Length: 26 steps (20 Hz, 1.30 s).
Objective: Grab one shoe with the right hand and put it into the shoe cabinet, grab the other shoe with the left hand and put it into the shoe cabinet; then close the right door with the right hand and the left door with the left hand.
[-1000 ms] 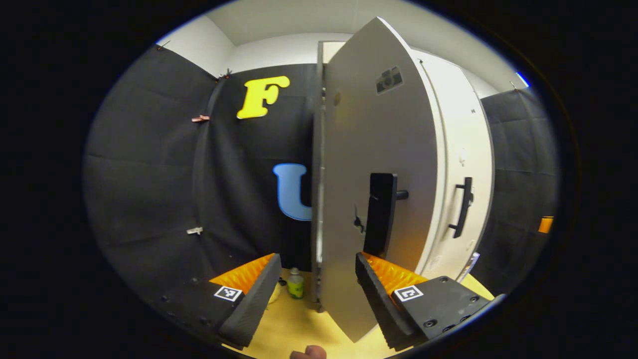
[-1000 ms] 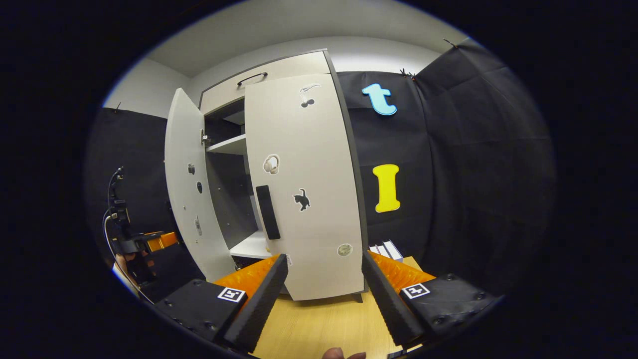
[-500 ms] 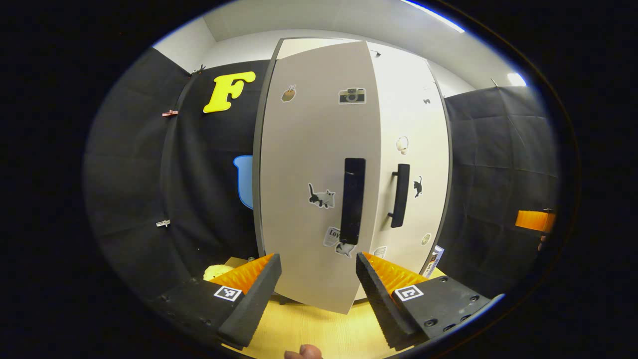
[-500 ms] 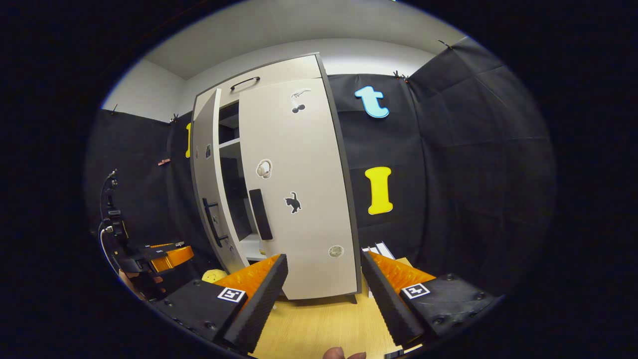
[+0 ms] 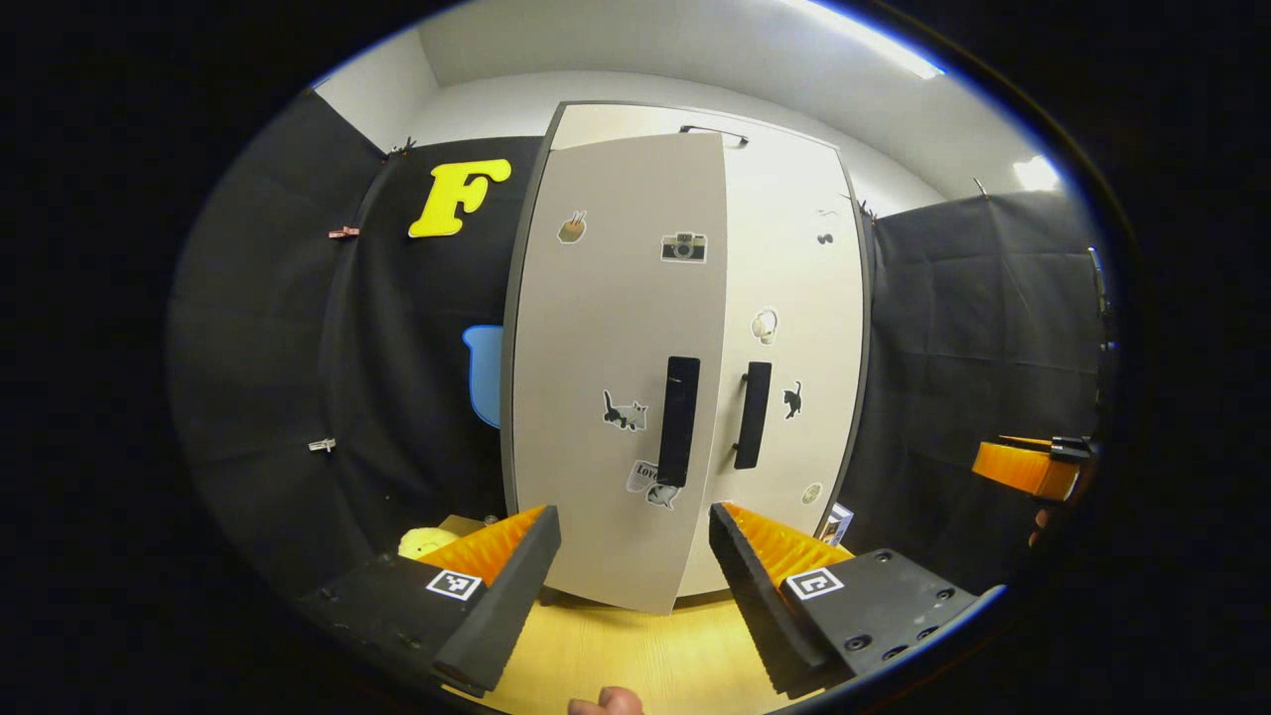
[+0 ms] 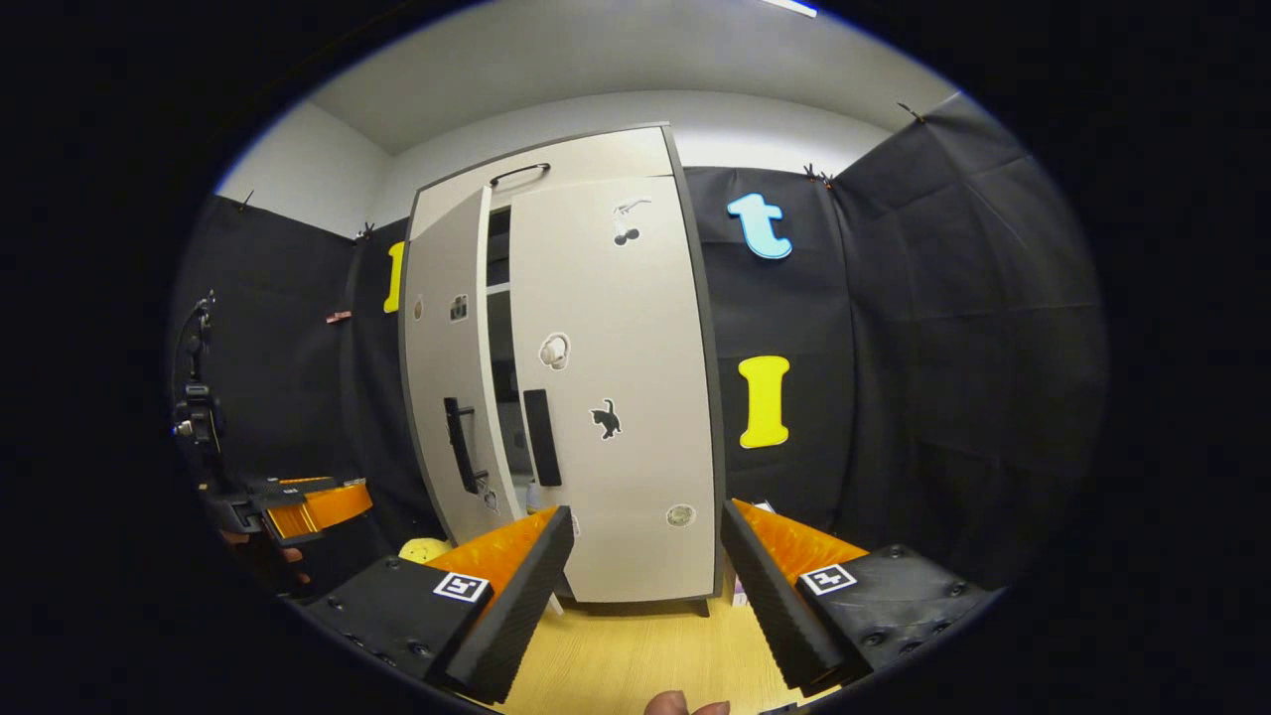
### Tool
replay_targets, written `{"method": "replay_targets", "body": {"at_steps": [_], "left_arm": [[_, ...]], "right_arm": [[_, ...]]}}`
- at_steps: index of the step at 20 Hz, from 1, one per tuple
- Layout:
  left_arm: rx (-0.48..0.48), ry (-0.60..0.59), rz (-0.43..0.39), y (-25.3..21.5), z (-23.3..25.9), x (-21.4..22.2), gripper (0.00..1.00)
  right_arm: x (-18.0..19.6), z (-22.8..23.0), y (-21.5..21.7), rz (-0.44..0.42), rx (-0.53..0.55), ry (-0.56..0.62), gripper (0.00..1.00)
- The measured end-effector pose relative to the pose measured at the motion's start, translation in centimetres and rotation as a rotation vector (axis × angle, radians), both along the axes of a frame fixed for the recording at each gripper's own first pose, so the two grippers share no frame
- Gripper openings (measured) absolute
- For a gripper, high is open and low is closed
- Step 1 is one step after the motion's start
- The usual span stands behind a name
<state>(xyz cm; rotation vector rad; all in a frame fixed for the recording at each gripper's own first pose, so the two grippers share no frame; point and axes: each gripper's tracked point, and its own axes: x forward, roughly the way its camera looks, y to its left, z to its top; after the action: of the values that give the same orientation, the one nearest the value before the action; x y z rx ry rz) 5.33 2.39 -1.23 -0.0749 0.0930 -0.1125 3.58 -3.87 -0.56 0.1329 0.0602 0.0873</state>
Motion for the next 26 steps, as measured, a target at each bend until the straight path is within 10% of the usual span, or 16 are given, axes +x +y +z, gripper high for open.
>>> {"method": "replay_targets", "body": {"at_steps": [26], "left_arm": [[0.045, -0.004, 0.015, 1.5, 0.3, -4.0, 0.95]], "right_arm": [[-1.9, -0.2, 2.9, 0.019, -0.022, -0.019, 0.98]]}}
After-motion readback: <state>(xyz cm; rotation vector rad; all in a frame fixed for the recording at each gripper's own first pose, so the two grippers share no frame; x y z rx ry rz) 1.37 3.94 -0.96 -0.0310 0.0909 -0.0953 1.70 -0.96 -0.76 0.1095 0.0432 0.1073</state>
